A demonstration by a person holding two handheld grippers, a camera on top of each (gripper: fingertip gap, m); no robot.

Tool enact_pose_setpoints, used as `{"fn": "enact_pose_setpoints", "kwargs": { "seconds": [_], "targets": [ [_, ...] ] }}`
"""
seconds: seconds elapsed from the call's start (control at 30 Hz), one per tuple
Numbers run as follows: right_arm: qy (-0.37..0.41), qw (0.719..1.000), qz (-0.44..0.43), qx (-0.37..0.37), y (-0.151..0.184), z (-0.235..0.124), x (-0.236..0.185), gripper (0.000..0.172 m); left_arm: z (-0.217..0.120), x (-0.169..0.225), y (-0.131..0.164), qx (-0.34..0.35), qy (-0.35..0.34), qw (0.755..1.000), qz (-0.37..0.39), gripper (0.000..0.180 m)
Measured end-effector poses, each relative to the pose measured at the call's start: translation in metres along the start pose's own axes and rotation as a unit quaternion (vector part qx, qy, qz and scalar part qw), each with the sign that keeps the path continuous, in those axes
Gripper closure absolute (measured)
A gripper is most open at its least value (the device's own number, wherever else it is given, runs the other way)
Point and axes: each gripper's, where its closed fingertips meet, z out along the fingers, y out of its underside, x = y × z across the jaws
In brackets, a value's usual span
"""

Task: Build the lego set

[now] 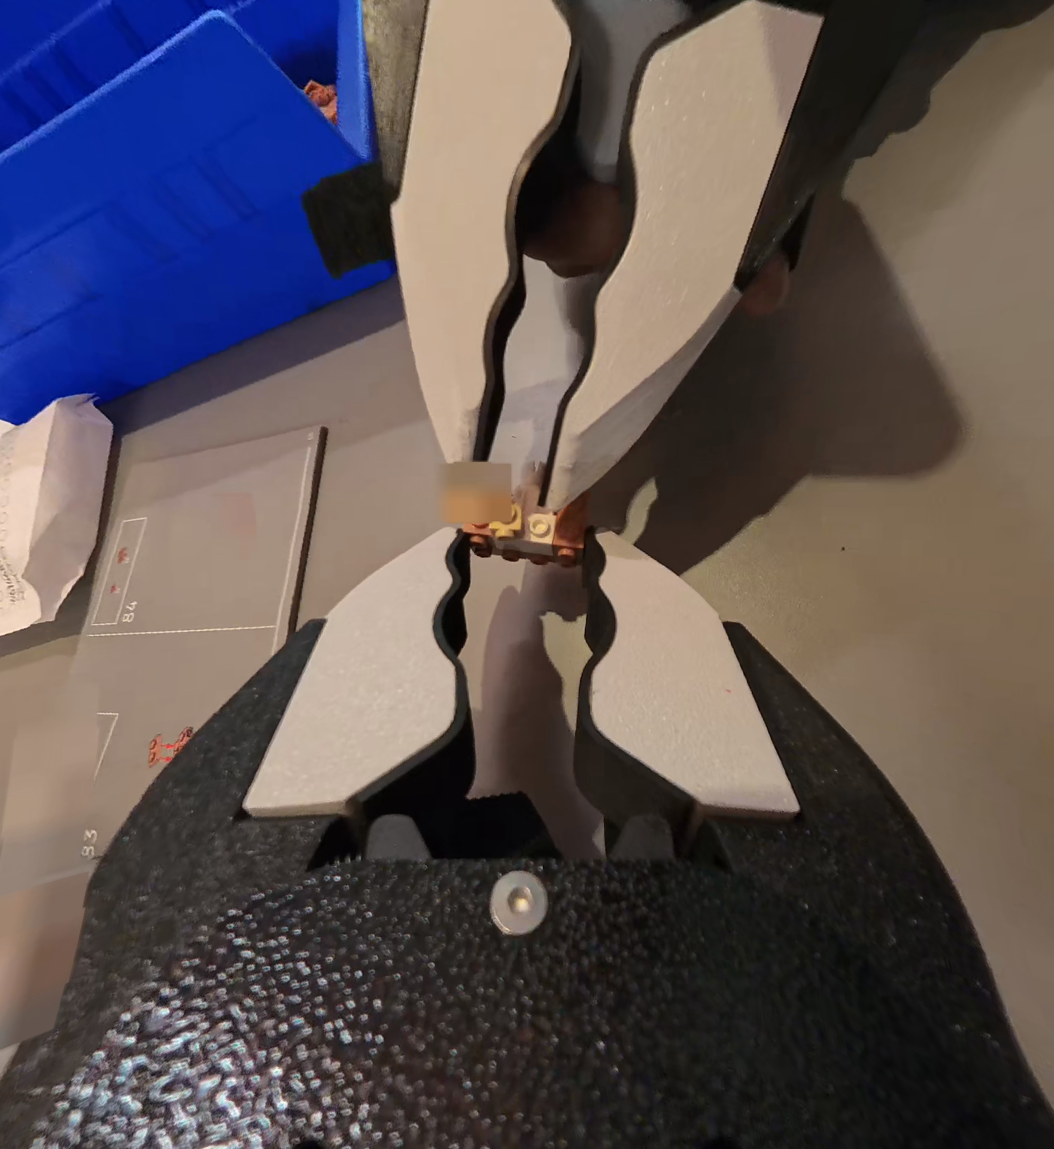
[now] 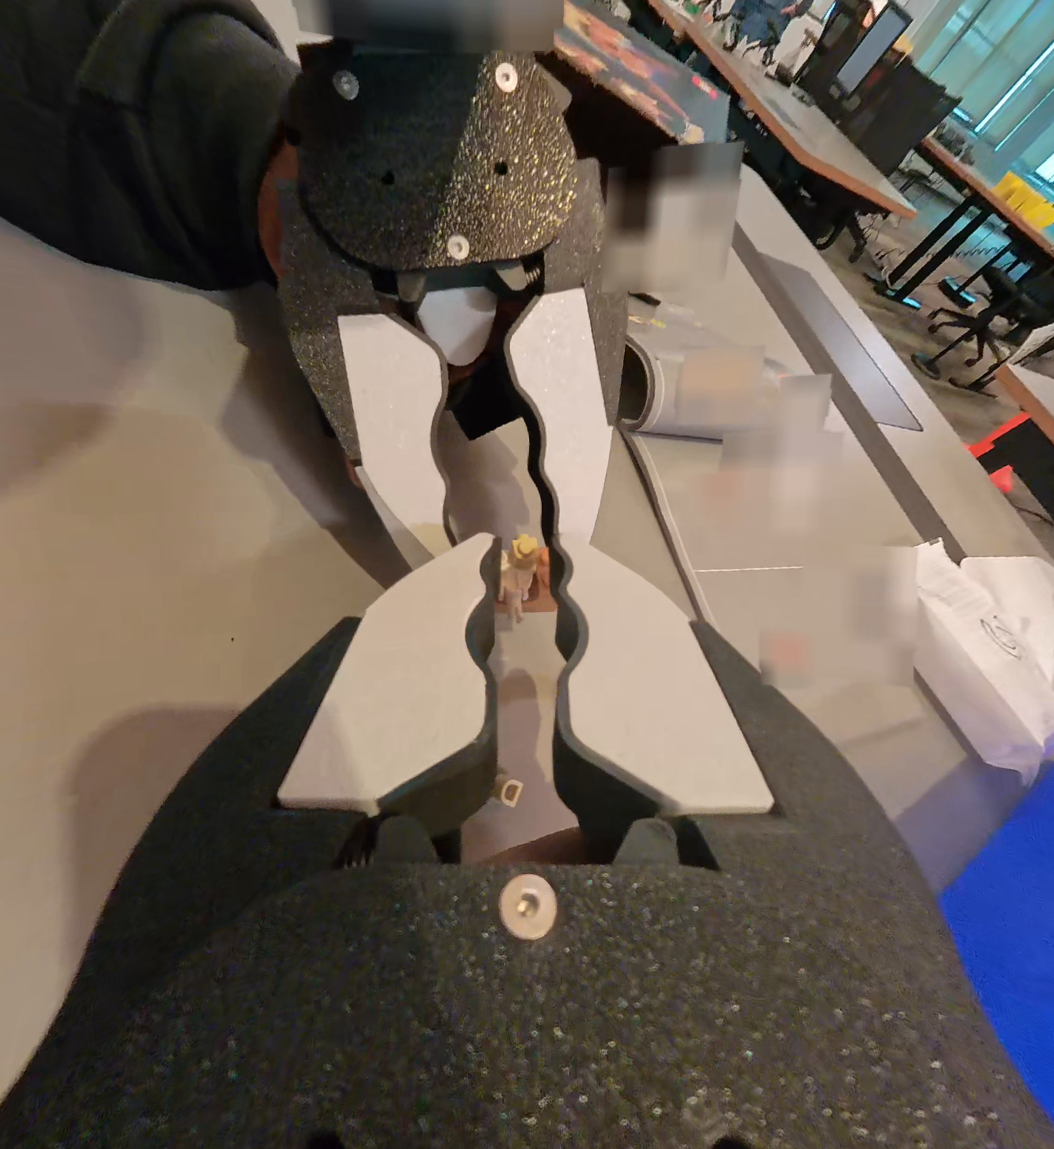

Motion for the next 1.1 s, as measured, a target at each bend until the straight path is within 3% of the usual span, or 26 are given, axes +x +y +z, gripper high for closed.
{"fn": "enact_pose_setpoints", "kwargs": {
  "seconds": [0.47,1.1],
  "targets": [
    [-0.015,0.999,0.015,-0.034,0.011,0.005,-0.004,0.164,0.004,0.005,0.002,-0.019,-0.002,1.000,0.020,0.146],
    [0.058,0.997,0.025,-0.033,0.007,0.009,0.006,0.164,0.002,-0.005,0.001,-0.020,-0.032,0.999,-0.025,0.146]
  ]
}}
